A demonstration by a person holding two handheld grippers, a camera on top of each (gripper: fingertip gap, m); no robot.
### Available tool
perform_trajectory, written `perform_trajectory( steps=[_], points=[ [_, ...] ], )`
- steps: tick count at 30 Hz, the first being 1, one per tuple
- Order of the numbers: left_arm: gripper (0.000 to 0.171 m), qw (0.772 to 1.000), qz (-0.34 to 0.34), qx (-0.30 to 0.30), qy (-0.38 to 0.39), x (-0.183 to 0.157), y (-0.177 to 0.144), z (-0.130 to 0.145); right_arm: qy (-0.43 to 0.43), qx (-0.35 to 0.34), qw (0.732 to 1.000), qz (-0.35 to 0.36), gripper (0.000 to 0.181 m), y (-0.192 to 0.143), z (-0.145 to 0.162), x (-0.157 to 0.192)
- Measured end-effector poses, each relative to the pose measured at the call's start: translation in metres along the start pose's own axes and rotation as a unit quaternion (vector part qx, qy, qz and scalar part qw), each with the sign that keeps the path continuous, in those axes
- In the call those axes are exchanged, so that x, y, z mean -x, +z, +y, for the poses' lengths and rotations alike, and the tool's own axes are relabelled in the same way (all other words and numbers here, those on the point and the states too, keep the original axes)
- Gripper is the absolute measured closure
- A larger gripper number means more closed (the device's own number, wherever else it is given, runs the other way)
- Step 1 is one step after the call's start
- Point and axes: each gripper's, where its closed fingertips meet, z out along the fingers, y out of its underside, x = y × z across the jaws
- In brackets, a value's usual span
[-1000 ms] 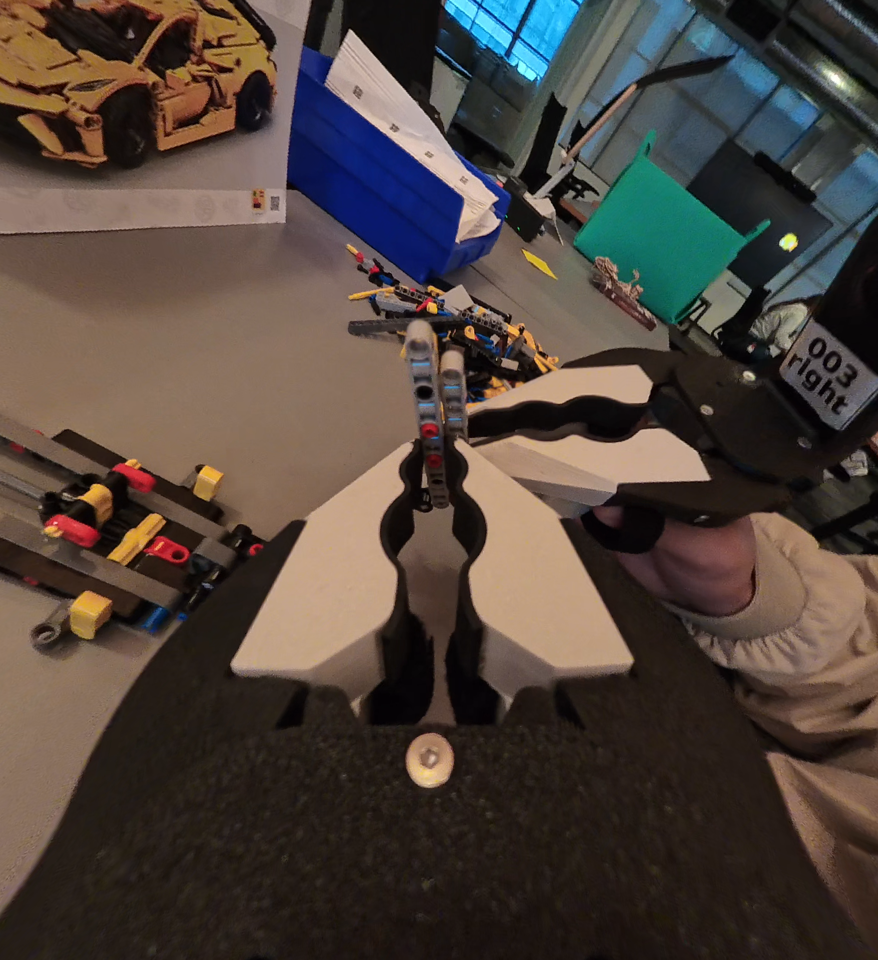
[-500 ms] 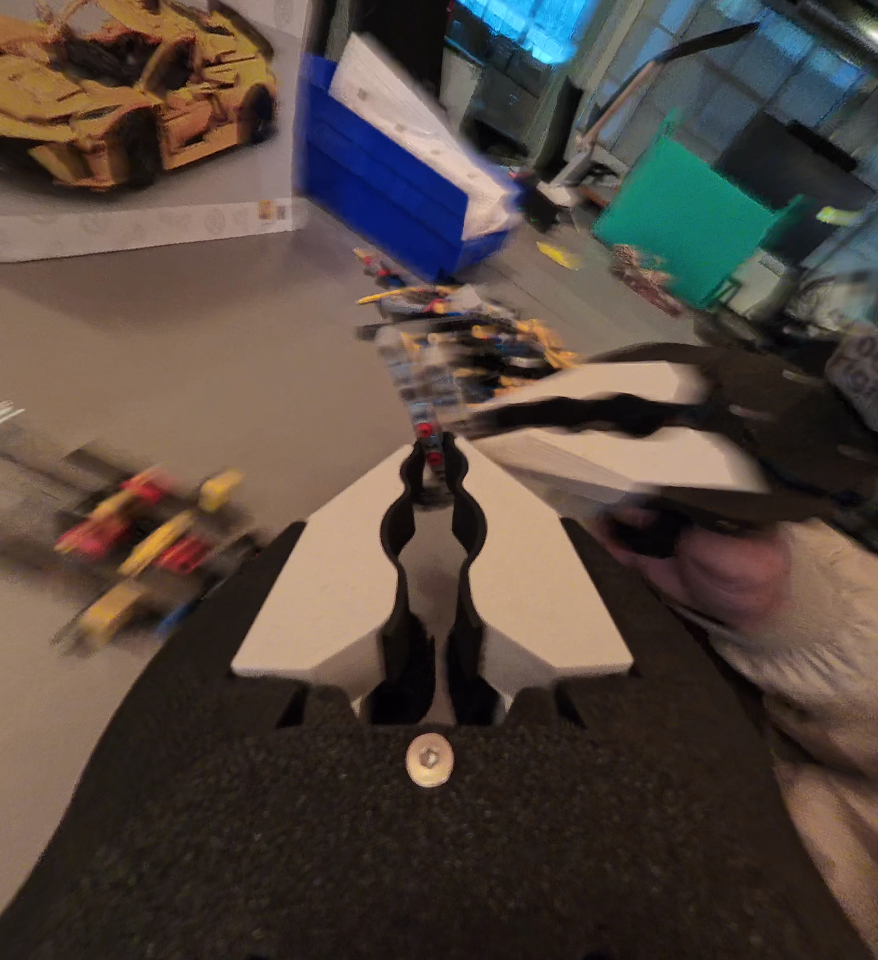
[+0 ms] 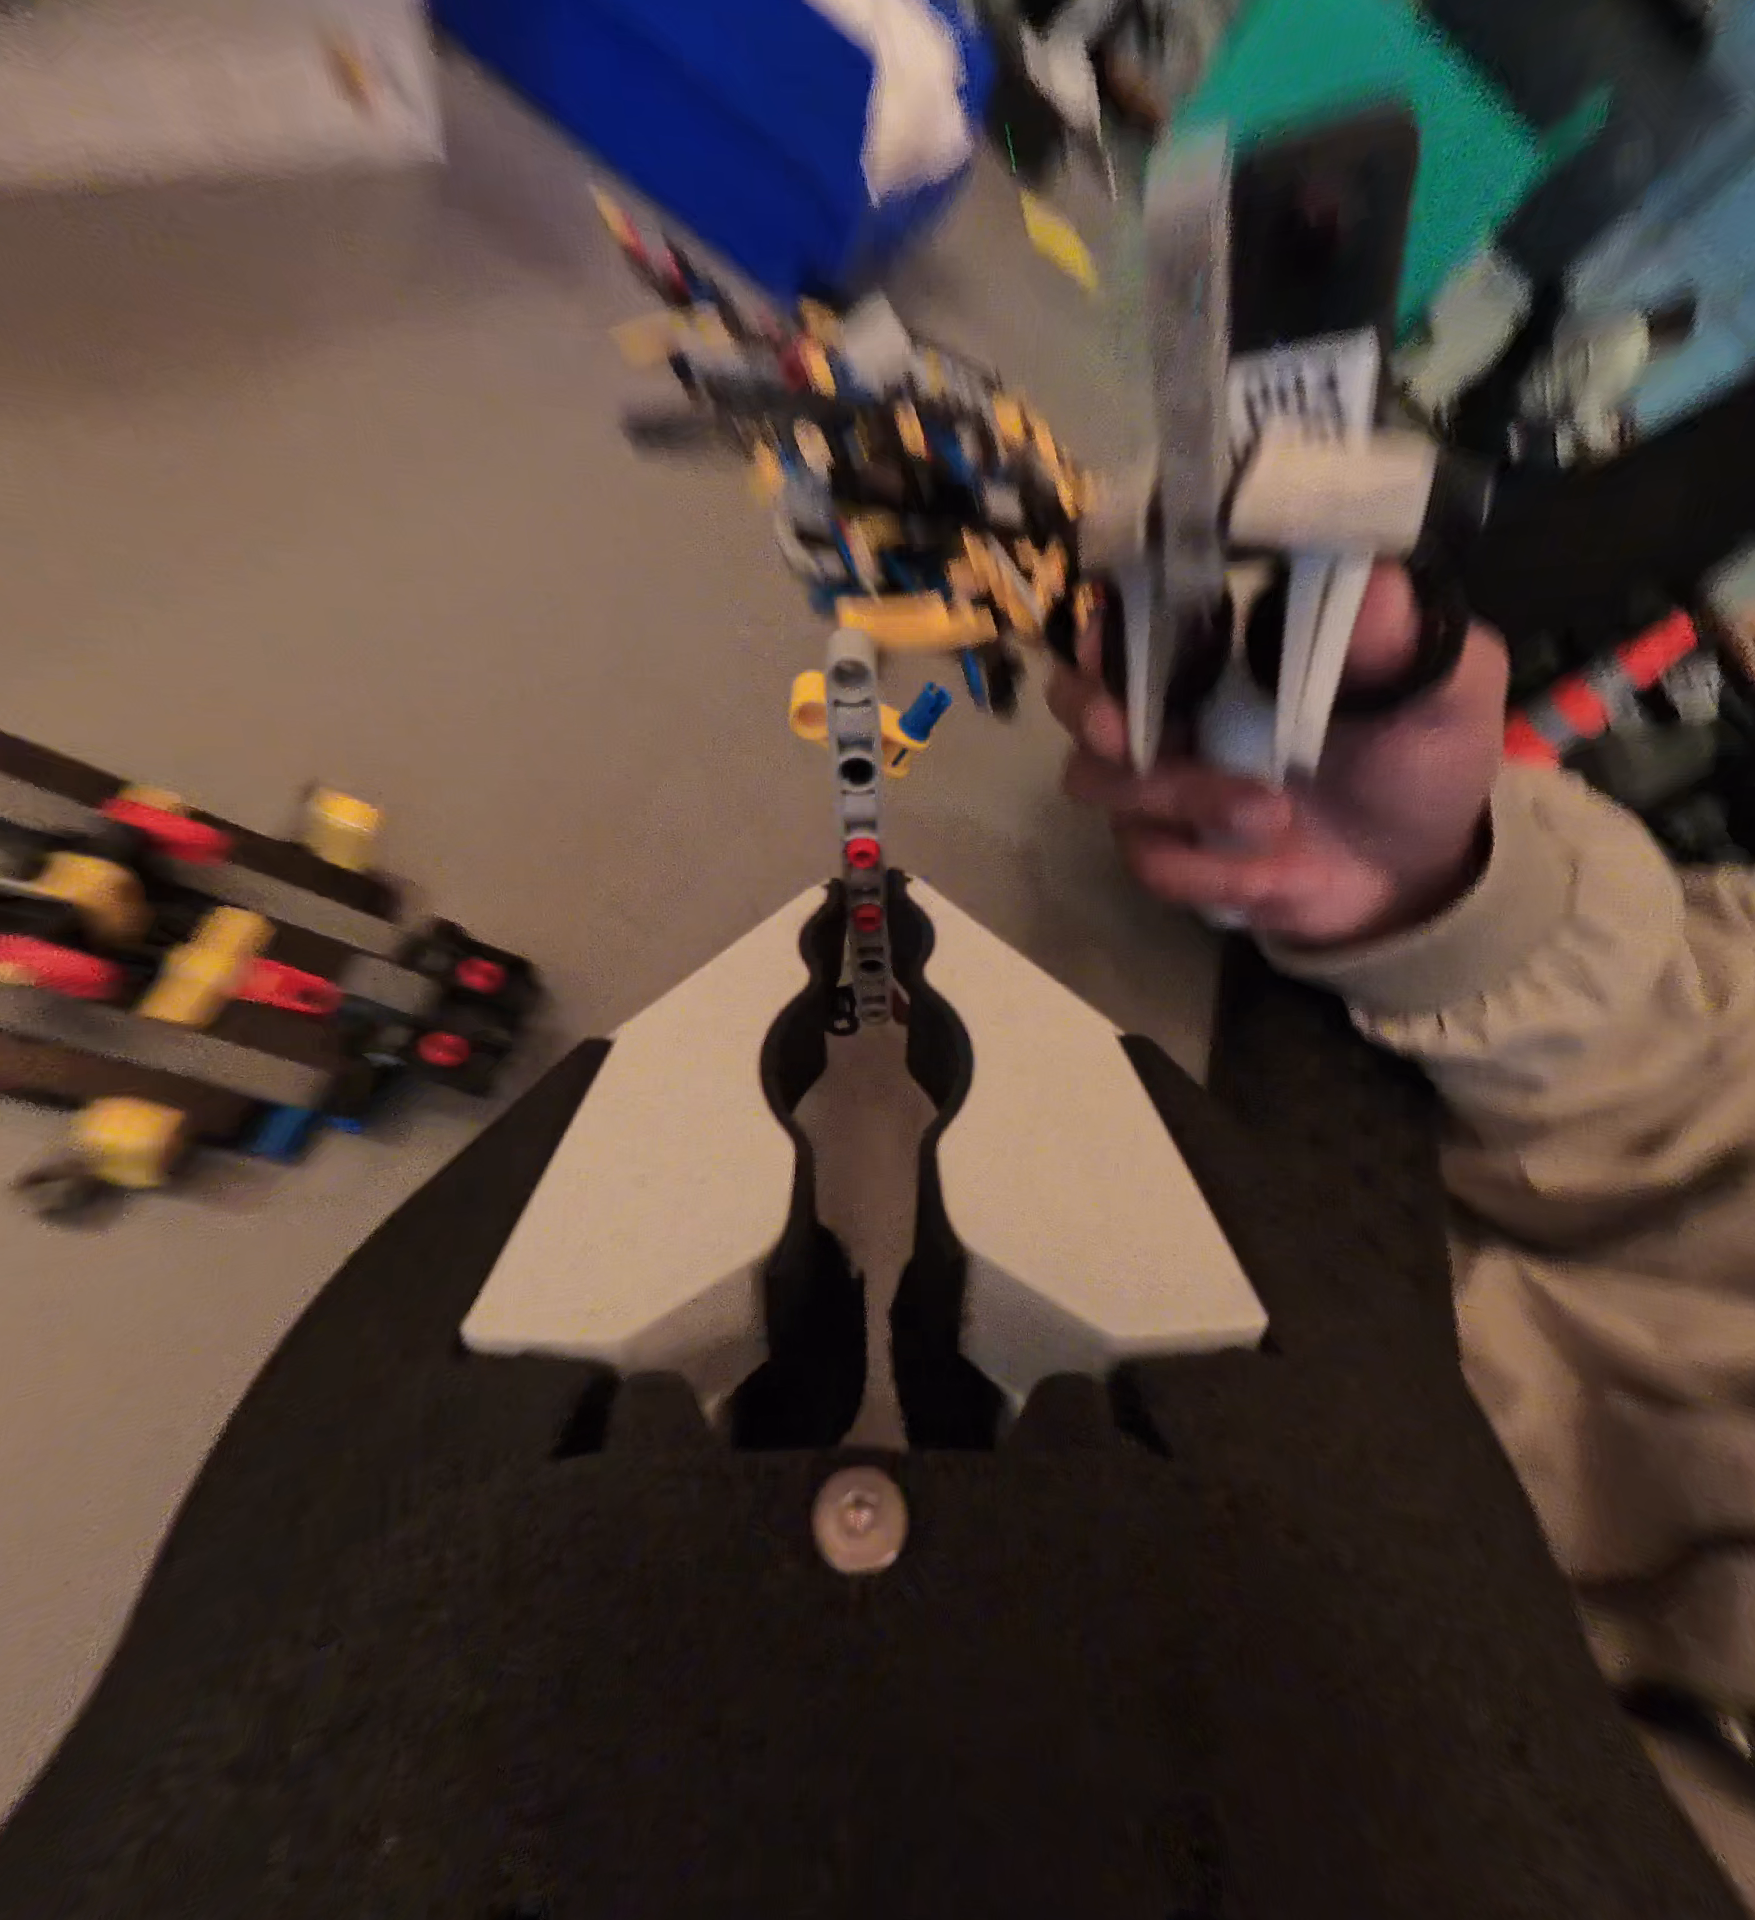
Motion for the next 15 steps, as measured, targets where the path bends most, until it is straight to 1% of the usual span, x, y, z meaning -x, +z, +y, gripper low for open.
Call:
perform_trajectory(
  steps=[1, 2, 3, 4, 5, 6, 7, 8, 9, 10, 11, 12, 13, 14, 15],
  points=[
    [0.164, 0.999, 0.020, 0.025, -0.002, -0.008, 0.007, 0.010, 0.025, -0.010, 0.999, -0.032, 0.175, -0.001, -0.002, 0.005],
    [0.164, 0.999, 0.034, 0.031, -0.005, -0.013, 0.011, 0.013, 0.046, -0.018, 0.997, -0.055, 0.175, -0.002, -0.005, 0.010],
    [0.165, 0.998, 0.047, 0.028, -0.004, -0.017, 0.012, 0.014, 0.052, -0.028, 0.996, -0.060, 0.176, -0.005, -0.009, 0.010],
    [0.164, 0.998, 0.062, 0.021, -0.003, -0.021, 0.012, 0.011, 0.046, -0.032, 0.997, -0.050, 0.175, -0.009, -0.013, 0.008],
    [0.165, 0.997, 0.071, 0.007, -0.006, -0.023, 0.011, 0.007, 0.026, -0.024, 0.999, -0.017, 0.176, -0.015, -0.017, -0.001],
    [0.164, 0.997, 0.075, -0.007, -0.013, -0.023, 0.008, 0.002, -0.007, -0.006, 0.998, 0.064, 0.175, -0.027, -0.021, -0.021],
    [0.165, 0.996, 0.082, -0.016, -0.025, -0.022, 0.006, -0.002, -0.056, 0.024, 0.982, 0.177, 0.175, -0.048, -0.028, -0.049],
    [0.164, 0.995, 0.089, -0.025, -0.036, -0.021, 0.003, -0.005, -0.113, 0.061, 0.944, 0.303, 0.175, -0.081, -0.037, -0.078],
    [0.165, 0.994, 0.096, -0.034, -0.047, -0.021, 0.000, -0.008, -0.175, 0.089, 0.892, 0.407, 0.175, -0.117, -0.052, -0.095],
    [0.165, 0.992, 0.104, -0.044, -0.056, -0.021, -0.002, -0.011, -0.224, 0.092, 0.839, 0.487, 0.175, -0.150, -0.071, -0.102],
    [0.165, 0.990, 0.115, -0.053, -0.066, -0.022, -0.004, -0.014, -0.251, 0.095, 0.795, 0.543, 0.175, -0.176, -0.084, -0.103],
    [0.165, 0.987, 0.128, -0.060, -0.075, -0.024, -0.006, -0.017, -0.256, 0.111, 0.765, 0.581, 0.175, -0.197, -0.089, -0.107],
    [0.165, 0.985, 0.140, -0.065, -0.081, -0.026, -0.008, -0.019, -0.245, 0.134, 0.743, 0.607, 0.175, -0.213, -0.087, -0.114],
    [0.165, 0.983, 0.145, -0.070, -0.084, -0.027, -0.009, -0.021, -0.228, 0.159, 0.733, 0.621, 0.167, -0.224, -0.081, -0.122],
    [0.165, 0.984, 0.143, -0.073, -0.083, -0.026, -0.009, -0.022, -0.216, 0.168, 0.735, 0.621, 0.161, -0.227, -0.076, -0.128]
  ],
)
